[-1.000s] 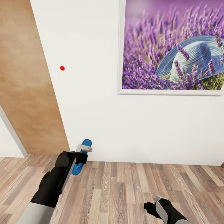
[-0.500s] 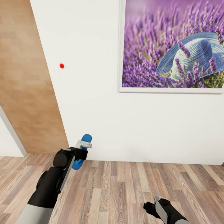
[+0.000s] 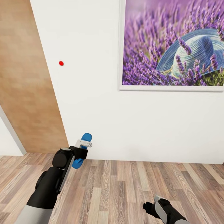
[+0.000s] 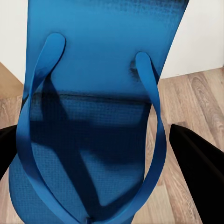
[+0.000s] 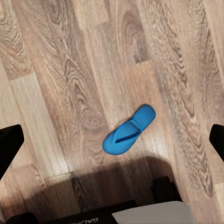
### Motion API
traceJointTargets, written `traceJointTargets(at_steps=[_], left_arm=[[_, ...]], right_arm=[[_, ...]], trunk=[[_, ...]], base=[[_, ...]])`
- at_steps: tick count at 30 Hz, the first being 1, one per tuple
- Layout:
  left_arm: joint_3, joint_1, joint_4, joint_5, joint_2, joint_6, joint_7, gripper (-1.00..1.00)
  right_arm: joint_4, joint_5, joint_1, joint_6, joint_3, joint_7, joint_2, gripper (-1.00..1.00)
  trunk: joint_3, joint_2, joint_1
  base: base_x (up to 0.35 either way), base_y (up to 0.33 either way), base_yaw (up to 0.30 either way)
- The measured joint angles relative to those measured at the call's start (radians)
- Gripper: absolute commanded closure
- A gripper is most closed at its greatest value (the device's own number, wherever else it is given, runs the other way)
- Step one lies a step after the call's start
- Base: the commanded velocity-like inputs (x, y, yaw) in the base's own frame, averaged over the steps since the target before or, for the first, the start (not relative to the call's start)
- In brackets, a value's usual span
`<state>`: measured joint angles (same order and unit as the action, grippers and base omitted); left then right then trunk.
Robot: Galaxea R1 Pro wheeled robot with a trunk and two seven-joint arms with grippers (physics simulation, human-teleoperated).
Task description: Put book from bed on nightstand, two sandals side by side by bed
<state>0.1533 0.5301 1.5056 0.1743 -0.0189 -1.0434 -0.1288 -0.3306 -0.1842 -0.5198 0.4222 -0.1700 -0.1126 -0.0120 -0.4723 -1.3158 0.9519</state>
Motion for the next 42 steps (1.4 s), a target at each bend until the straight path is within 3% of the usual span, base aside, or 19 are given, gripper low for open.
traceJointTargets(at_steps=[42], left_arm=[[-0.001, -0.002, 0.032, 0.0, 0.0, 0.0, 0.0, 1.0]], right_arm=[[0.007, 0.0, 0.0, -0.002, 0.001, 0.0, -0.017, -1.0]], trunk=[[-0.132, -0.294, 0.161]], base=[[0.0, 0.0, 0.0]])
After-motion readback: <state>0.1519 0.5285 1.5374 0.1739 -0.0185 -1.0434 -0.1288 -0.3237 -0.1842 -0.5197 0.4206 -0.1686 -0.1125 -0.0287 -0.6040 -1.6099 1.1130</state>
